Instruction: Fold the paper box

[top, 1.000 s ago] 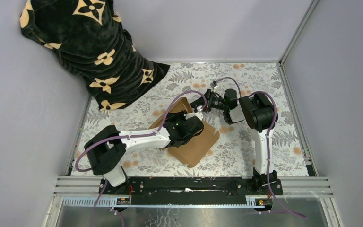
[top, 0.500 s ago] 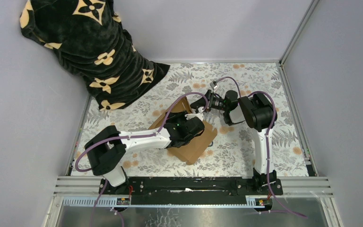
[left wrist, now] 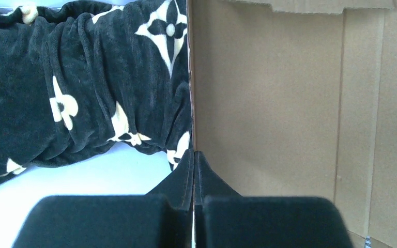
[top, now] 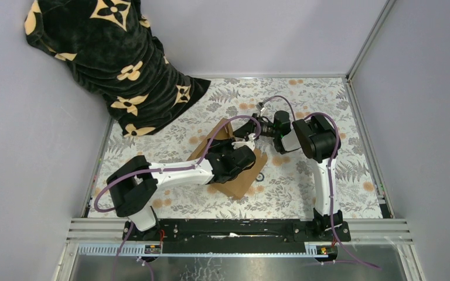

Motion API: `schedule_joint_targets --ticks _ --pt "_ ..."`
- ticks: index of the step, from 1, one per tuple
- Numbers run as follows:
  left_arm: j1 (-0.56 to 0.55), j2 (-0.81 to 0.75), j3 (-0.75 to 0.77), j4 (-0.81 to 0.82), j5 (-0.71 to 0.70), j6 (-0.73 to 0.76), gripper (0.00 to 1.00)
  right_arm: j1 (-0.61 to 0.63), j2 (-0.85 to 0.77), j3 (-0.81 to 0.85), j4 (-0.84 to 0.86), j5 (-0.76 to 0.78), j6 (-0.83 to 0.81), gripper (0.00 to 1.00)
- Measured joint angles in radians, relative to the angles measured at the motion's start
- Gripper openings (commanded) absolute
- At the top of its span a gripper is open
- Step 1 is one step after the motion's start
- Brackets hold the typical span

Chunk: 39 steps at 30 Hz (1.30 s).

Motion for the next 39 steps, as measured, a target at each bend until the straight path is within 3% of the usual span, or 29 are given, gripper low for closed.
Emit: schedule_joint_targets --ticks 13,23,39 --pt "0.0 0.013 0.0 0.0 0.0 0.0 0.0 0.047 -0.031 0.06 -0.242 0.045 -0.238 0.52" --pt "0.0 0.014 0.0 0.006 0.007 0.0 0.0 0.049 -0.035 0.062 -0.239 0.053 -0.27 0.59" --pt "0.0 0.004 -0.012 0.025 0.048 0.0 0.0 0.068 -0.032 0.132 -0.185 0.044 -0.275 0.61"
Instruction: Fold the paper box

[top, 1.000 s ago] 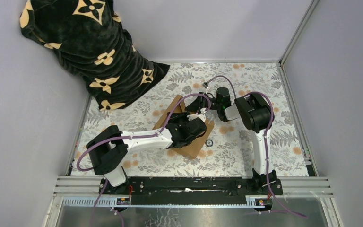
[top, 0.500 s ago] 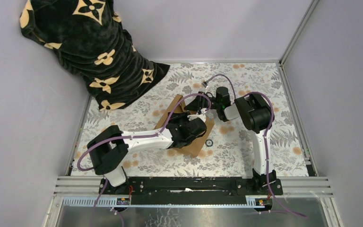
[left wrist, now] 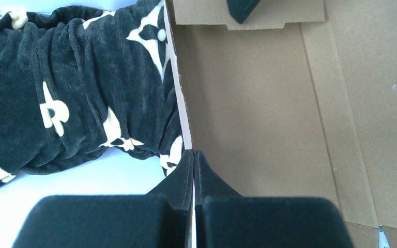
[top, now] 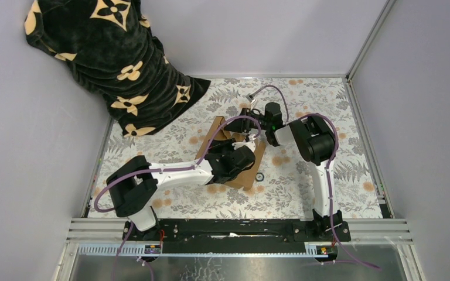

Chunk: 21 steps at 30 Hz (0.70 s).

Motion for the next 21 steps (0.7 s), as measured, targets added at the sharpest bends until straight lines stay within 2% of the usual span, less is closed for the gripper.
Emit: schedule_joint_targets --ticks 5,16,21 --pt "0.0 -0.014 -0.009 0.008 0.015 0.0 0.0 0.018 0.006 0.048 -0.04 -0.002 -0.042 0.59" --pt "0.001 -0.035 -0.013 0.02 0.048 0.003 0.0 0.056 0.021 0.129 -0.179 0.028 -0.178 0.41" --pt "0.004 -0.035 -0.013 0.026 0.051 0.013 0.0 0.063 0.021 0.132 -0.19 0.054 -0.226 0.33"
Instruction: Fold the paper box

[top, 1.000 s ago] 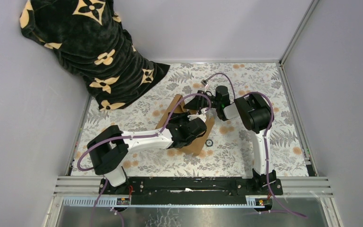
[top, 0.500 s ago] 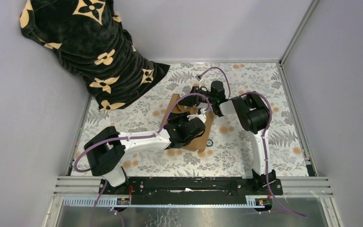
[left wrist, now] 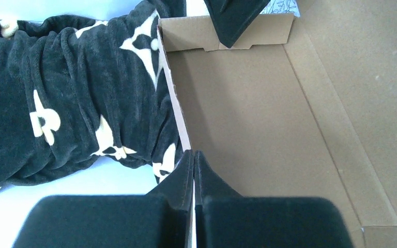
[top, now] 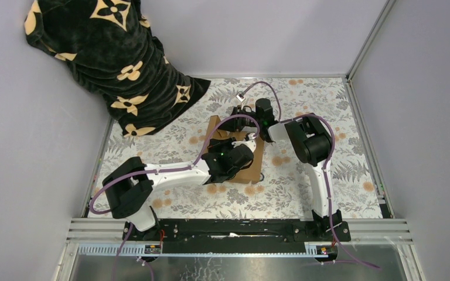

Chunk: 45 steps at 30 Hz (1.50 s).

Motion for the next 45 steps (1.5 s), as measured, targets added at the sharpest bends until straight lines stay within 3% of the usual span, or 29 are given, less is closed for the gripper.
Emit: schedule_joint_targets --ticks 8,23,37,45 --pt "0.01 -0.018 -0.011 0.018 0.005 0.005 0.0 0.013 -0.021 -0.013 -0.026 0.069 -0.045 0.28" --pt "0.092 -0.089 -0.017 0.022 0.064 -0.005 0.03 0.068 -0.162 -0.012 -0.382 0.319 -0.228 0.25" --pt "0.117 -0.202 -0.002 0.008 0.11 -0.148 0.09 0.093 -0.309 -0.002 -0.753 0.586 -0.41 0.26" --pt "0.117 -0.213 0.023 -0.01 0.15 -0.266 0.09 0.179 -0.318 0.054 -0.892 0.804 -0.488 0.26"
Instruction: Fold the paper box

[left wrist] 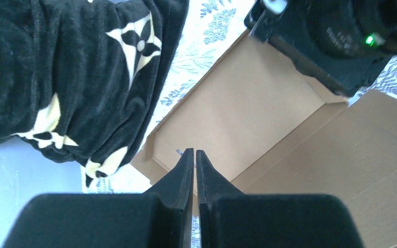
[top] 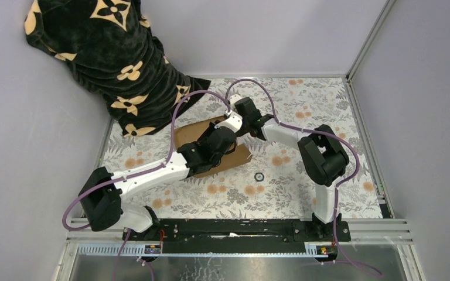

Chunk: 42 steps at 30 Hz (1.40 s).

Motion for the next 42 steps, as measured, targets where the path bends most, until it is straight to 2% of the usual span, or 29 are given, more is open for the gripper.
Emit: schedule_joint_targets --ticks 7,15,21,28,34,42 --pt "0.0 0.043 0.0 0.01 0.002 -0.109 0.06 0.056 0.011 0.04 -0.087 0.218 -0.031 0.26" --pt "0.0 0.059 -0.065 0.07 0.0 -0.181 0.06 0.084 0.05 0.066 -0.082 0.426 -0.082 0.26" --pt "0.0 0.048 -0.12 0.12 -0.031 -0.203 0.07 0.112 0.043 -0.012 0.015 0.529 -0.14 0.27" --pt "0.017 0.048 -0.129 0.193 -0.052 -0.219 0.07 0.118 0.026 -0.066 0.052 0.6 -0.188 0.27" --pt "0.032 0.047 -0.141 0.249 -0.088 -0.244 0.07 0.12 -0.106 -0.219 0.127 0.618 -0.219 0.28" --pt "0.047 0.005 -0.163 0.258 -0.127 -0.286 0.08 0.144 -0.365 -0.443 0.272 0.605 -0.267 0.28"
